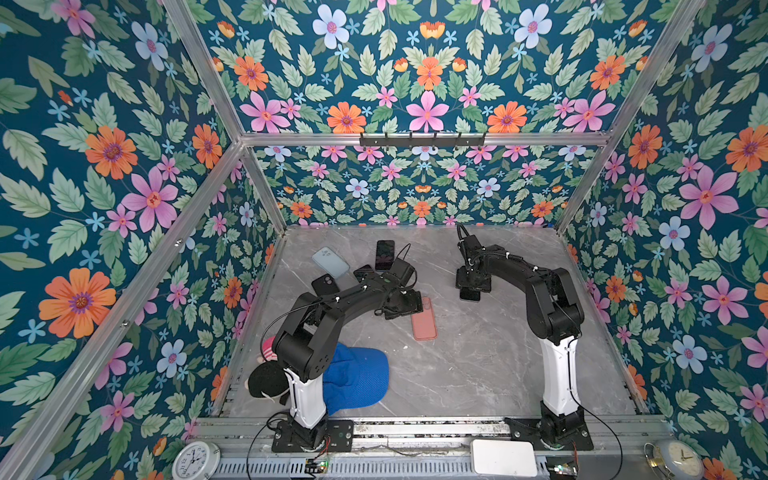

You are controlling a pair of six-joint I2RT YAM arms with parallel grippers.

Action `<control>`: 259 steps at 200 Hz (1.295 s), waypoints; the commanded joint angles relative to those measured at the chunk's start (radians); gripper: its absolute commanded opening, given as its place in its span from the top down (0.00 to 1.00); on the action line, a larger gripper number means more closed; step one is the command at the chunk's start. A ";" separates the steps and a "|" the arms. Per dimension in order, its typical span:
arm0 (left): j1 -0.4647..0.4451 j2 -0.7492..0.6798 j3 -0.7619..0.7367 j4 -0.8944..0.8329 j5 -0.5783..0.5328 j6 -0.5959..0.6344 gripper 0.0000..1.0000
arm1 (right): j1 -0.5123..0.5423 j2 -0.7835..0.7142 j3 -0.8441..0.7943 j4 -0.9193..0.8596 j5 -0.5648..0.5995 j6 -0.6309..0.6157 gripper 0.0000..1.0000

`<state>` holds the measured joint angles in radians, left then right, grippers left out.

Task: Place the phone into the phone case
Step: 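Carry the phone toward the left gripper while the left gripper reaches to meet it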

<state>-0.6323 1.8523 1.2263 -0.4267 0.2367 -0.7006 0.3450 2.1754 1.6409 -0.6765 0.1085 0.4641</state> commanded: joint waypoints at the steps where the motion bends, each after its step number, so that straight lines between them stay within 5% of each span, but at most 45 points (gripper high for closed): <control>1: 0.001 -0.011 -0.007 -0.012 -0.006 -0.003 0.20 | 0.001 0.010 -0.016 0.001 -0.055 0.002 0.32; 83: 0.025 -0.019 -0.011 0.048 0.061 -0.008 0.21 | 0.003 -0.064 -0.059 0.002 -0.075 -0.067 0.48; 150: 0.055 -0.006 -0.002 0.127 0.154 -0.015 0.21 | 0.036 -0.195 -0.217 0.065 -0.101 -0.089 0.51; 259: 0.103 0.069 -0.088 0.522 0.470 -0.076 0.27 | 0.134 -0.385 -0.469 0.205 -0.214 -0.145 0.52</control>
<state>-0.5453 1.8984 1.1534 -0.0700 0.5999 -0.7563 0.4625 1.8194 1.2003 -0.5266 -0.0513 0.3359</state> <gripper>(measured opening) 0.747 0.716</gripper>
